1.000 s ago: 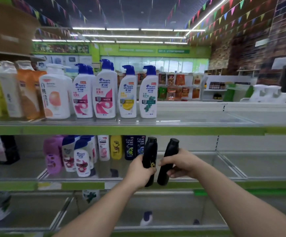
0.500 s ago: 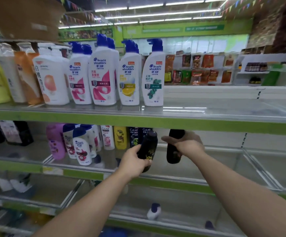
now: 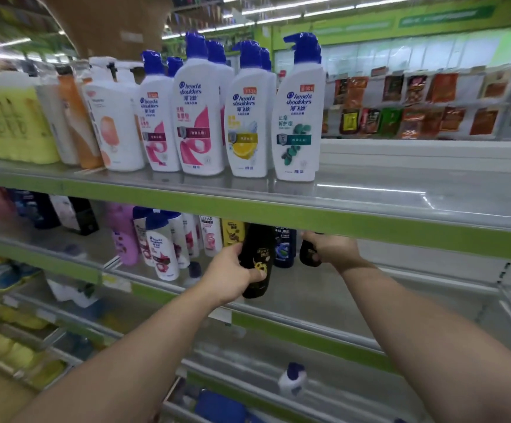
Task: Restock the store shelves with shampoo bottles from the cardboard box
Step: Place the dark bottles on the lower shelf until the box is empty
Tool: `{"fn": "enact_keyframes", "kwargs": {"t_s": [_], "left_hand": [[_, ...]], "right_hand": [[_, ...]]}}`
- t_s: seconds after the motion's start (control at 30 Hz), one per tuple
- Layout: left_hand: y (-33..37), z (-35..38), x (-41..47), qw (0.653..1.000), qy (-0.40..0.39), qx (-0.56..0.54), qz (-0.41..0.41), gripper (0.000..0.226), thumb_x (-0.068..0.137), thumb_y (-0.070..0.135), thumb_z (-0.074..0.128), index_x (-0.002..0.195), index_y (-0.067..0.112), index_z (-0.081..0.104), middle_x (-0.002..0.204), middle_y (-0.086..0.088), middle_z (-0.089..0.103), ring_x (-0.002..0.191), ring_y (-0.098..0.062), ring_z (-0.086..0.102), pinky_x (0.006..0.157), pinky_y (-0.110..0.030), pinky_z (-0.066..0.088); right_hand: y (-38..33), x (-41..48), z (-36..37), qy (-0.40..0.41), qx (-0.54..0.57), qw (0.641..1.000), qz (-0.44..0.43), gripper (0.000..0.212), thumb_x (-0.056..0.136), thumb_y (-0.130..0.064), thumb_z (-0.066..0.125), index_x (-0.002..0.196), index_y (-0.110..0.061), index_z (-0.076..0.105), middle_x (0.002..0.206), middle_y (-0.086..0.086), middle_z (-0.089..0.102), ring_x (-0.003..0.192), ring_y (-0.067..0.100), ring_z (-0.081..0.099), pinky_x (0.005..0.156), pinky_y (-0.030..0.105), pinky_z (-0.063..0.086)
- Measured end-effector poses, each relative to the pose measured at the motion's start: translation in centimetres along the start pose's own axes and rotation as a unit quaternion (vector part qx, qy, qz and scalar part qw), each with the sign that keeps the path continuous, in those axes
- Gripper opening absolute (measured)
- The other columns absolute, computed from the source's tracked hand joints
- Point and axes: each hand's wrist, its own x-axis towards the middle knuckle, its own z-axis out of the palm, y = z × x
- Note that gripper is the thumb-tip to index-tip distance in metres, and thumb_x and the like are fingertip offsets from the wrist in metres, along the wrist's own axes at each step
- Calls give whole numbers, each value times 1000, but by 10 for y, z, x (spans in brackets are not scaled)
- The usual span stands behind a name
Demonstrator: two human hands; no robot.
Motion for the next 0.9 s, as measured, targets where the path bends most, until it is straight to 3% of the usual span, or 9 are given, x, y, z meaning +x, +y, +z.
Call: {"fn": "enact_keyframes", "kwargs": {"t_s": [0.07, 0.17, 0.3, 0.4, 0.5, 0.53, 0.67, 0.8, 0.9], "left_hand": [[-4, -2, 2, 1000, 2, -3, -1, 42, 82, 8, 79, 119, 16, 61, 109, -1, 72, 101, -20, 67, 86, -32, 49], [-10, -5, 8, 1000, -1, -15, 2, 41, 83, 8, 78, 118, 17, 60, 104, 2, 70, 98, -17, 66, 80, -26, 48], [-20, -2, 15, 999, -12, -37, 0, 40, 83, 8, 78, 116, 20, 58, 99, 6, 68, 94, -14, 65, 73, -20, 47], [-29, 4, 19, 999, -20, -42, -4, 41, 83, 10, 78, 118, 19, 59, 105, 3, 70, 99, -17, 66, 84, -29, 50], [-35, 8, 20, 998, -27, -50, -11, 46, 83, 9, 78, 124, 16, 59, 111, -1, 71, 105, -21, 66, 89, -33, 50], [-36, 9, 21, 998, -28, -53, -13, 46, 83, 9, 78, 125, 16, 59, 112, -2, 71, 106, -21, 66, 91, -34, 50], [-39, 11, 23, 998, -30, -60, -9, 44, 84, 8, 77, 124, 16, 59, 112, -1, 70, 105, -20, 65, 87, -31, 47], [-40, 9, 24, 997, -31, -71, -4, 42, 85, 9, 76, 121, 18, 57, 107, 1, 69, 102, -18, 65, 88, -31, 49], [-40, 10, 25, 997, -27, -73, 2, 38, 84, 10, 77, 114, 23, 56, 101, 7, 68, 100, -17, 65, 89, -32, 49]], "right_hand": [[0, 10, 3, 3, -21, 1000, 12, 41, 78, -57, 73, 76, -18, 62, 36, -11, 56, 49, 5, 58, 41, 11, 38], [5, 19, 3, -21, 27, 999, 27, 41, 77, -48, 80, 92, -13, 64, 38, -18, 57, 63, 12, 60, 41, 11, 44], [-3, 22, 11, 11, -32, 999, 33, 36, 86, -51, 68, 72, -19, 57, 38, -13, 57, 60, 9, 56, 48, 18, 41], [-8, 21, 20, 87, -140, 986, -19, 30, 93, -47, 52, 75, -23, 55, 62, -7, 66, 63, 10, 60, 54, 23, 34], [-11, 21, 24, 74, -175, 982, -22, 32, 95, -52, 49, 81, -24, 60, 94, 3, 76, 94, 19, 69, 71, 26, 41], [-12, 22, 23, 68, -175, 982, -13, 34, 95, -54, 47, 87, -25, 63, 98, 3, 76, 98, 19, 68, 70, 25, 39], [-11, 24, 27, 60, -143, 988, -7, 37, 95, -51, 52, 85, -17, 65, 89, 9, 73, 102, 24, 69, 55, 22, 32], [-10, 23, 28, 57, -126, 990, -25, 32, 96, -44, 55, 74, -20, 56, 91, 14, 74, 102, 26, 69, 62, 26, 39], [-9, 22, 25, 45, -142, 989, -25, 44, 91, -53, 57, 76, -13, 65, 70, 5, 72, 80, 21, 73, 62, 26, 50]]}}
